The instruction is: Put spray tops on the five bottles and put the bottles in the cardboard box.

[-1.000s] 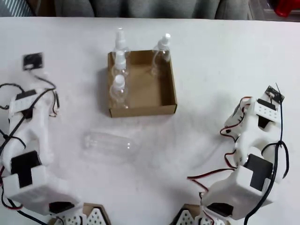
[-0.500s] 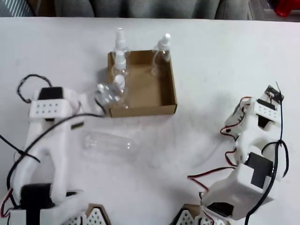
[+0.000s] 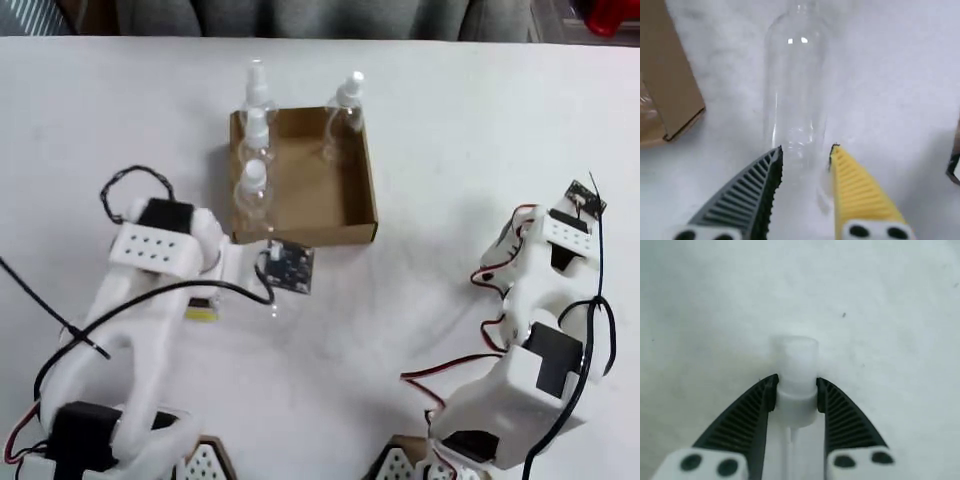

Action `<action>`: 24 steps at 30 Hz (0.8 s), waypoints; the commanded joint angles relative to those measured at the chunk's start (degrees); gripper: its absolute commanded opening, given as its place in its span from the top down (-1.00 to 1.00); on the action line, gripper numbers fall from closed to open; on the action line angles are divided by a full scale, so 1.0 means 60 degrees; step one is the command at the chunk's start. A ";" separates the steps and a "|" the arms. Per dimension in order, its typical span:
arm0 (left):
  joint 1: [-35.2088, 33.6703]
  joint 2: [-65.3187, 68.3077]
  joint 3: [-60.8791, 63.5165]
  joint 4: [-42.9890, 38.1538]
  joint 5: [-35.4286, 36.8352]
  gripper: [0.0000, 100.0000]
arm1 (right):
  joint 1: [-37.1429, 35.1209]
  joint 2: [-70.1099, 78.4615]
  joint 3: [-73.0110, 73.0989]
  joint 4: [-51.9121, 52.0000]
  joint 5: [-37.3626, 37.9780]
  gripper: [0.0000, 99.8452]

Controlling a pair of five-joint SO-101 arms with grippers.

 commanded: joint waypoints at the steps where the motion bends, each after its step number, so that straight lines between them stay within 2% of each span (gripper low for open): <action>1: 0.0476 -0.0447 0.0440 -0.1114 0.0176 0.67 | 0.0051 0.0007 -0.0366 -0.0051 0.0322 0.97; 5: 0.0886 -0.0447 0.1275 -0.2505 0.0850 0.66 | 0.0037 0.0007 -0.0366 -0.0081 0.0352 0.97; 10: 0.1238 -0.0447 0.1832 -0.3560 0.1641 0.51 | 0.0037 0.0022 -0.0381 -0.0095 0.0366 0.97; 24: 0.2073 -0.0520 0.2037 -0.3897 0.1524 0.49 | -0.0110 0.0022 -0.0410 -0.0110 0.0396 0.97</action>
